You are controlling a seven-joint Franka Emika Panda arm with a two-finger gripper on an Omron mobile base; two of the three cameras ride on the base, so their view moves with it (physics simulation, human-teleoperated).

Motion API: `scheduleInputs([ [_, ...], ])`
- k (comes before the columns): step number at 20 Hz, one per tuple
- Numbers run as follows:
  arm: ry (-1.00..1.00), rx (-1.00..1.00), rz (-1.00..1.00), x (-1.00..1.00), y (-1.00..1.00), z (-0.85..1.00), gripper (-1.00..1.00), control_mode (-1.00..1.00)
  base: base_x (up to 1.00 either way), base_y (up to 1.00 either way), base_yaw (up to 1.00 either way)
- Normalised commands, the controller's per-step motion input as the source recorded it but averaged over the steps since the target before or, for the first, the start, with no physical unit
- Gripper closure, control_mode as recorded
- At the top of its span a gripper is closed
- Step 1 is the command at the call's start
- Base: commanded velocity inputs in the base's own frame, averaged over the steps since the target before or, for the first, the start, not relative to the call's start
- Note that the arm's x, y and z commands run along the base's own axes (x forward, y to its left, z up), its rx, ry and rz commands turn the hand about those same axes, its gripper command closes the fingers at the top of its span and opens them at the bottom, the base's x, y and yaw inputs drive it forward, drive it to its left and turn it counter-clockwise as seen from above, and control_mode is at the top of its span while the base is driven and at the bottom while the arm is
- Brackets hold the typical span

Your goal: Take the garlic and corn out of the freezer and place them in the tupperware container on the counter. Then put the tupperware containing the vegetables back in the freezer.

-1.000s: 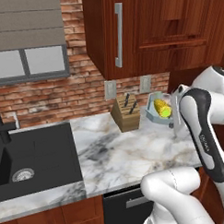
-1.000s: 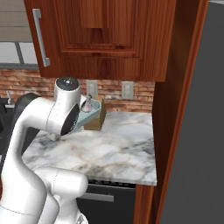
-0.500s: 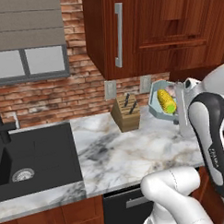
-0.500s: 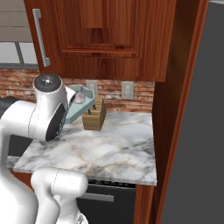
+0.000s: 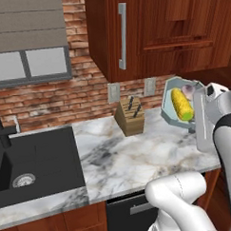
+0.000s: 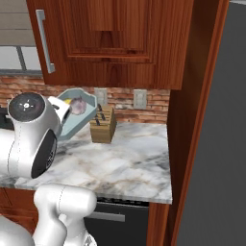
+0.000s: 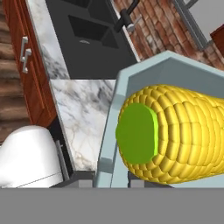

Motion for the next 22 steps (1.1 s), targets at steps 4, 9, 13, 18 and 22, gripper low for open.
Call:
scheduleInputs([
  [4,0.02,-0.02,0.00,-0.06,0.00,0.00,1.00,-1.00,0.00,0.00,0.00],
  [9,0.00,0.00,0.00,0.00,0.00,0.00,1.00,-1.00,0.00,0.00,0.00],
  [13,0.00,0.00,0.00,0.00,0.00,0.00,1.00,-1.00,0.00,0.00,0.00],
  [18,0.00,0.00,0.00,0.00,0.00,-0.01,1.00,1.00,-0.10,0.01,0.00],
  [22,0.00,0.00,0.00,0.00,0.00,0.00,1.00,1.00,-0.89,0.00,-0.01],
])
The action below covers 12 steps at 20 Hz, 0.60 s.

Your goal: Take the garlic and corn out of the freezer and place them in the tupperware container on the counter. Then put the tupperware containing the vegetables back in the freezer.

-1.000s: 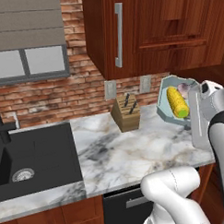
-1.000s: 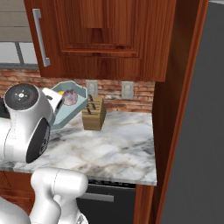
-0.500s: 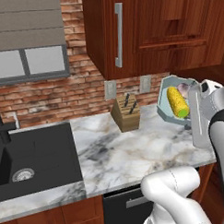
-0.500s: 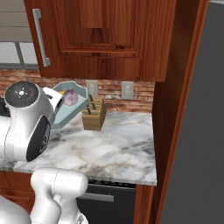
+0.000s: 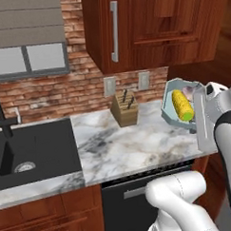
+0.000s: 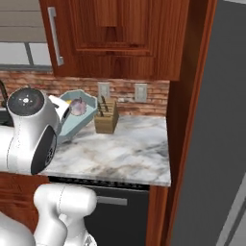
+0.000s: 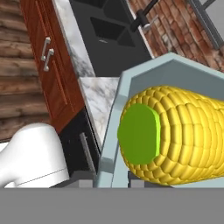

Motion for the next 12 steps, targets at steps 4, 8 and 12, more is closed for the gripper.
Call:
scheduleInputs([
  [4,0.00,0.00,0.00,0.00,0.00,0.00,1.00,1.00,-1.00,-0.24,-0.17],
  [8,0.00,0.00,0.00,0.00,0.00,0.00,1.00,1.00,-1.00,-0.16,-0.41],
  [12,0.00,0.00,0.00,0.00,0.00,0.00,1.00,1.00,-1.00,-0.05,-0.50],
])
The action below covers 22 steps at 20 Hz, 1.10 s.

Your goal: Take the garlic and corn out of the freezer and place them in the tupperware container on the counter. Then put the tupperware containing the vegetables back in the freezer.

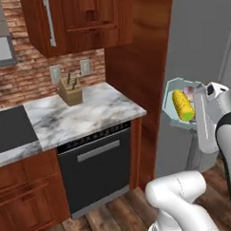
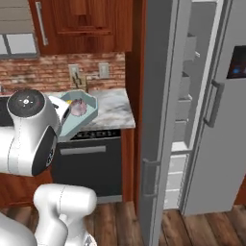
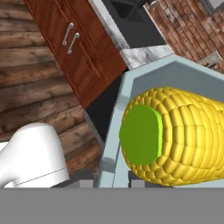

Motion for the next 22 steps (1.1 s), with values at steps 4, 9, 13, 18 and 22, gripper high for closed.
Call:
scheduleInputs([
  [4,0.00,0.00,0.00,0.00,0.00,0.00,1.00,1.00,-1.00,-0.08,-0.58],
  [9,0.00,0.00,0.00,0.00,0.00,0.00,1.00,1.00,-0.52,-0.45,-0.39],
  [13,0.00,0.00,0.00,0.00,0.00,0.00,1.00,1.00,0.00,-1.00,0.02],
  [18,0.00,0.00,0.00,0.00,0.00,0.00,1.00,1.00,0.34,-0.96,0.05],
  [22,0.00,0.00,0.00,0.00,0.00,0.00,1.00,1.00,0.86,-0.50,0.21],
])
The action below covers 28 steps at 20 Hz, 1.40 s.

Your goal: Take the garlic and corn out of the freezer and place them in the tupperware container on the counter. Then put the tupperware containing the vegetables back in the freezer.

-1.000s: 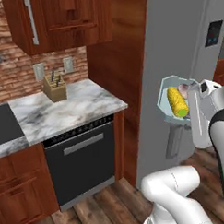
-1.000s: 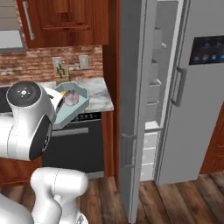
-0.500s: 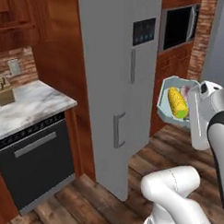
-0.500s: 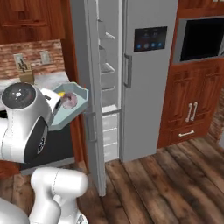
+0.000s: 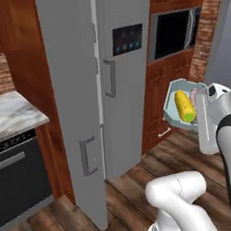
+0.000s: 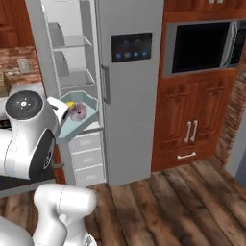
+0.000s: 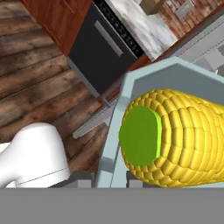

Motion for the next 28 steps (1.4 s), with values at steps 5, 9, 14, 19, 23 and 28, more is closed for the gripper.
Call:
scheduleInputs([
  [5,0.00,0.00,0.00,0.00,0.00,0.00,1.00,1.00,1.00,-0.47,0.59],
  [9,0.00,0.00,0.00,0.00,0.00,0.00,1.00,1.00,0.79,-0.51,0.70],
  [14,0.00,0.00,0.00,0.00,0.00,0.00,1.00,1.00,0.33,-0.60,0.56],
  [19,0.00,0.00,0.00,0.00,0.00,0.00,1.00,1.00,0.08,-0.39,0.26],
  [23,0.00,0.00,0.00,0.00,0.00,0.00,1.00,1.00,0.44,-0.04,0.21],
  [28,0.00,0.00,0.00,0.00,0.00,0.00,1.00,1.00,0.31,-0.16,0.05],
])
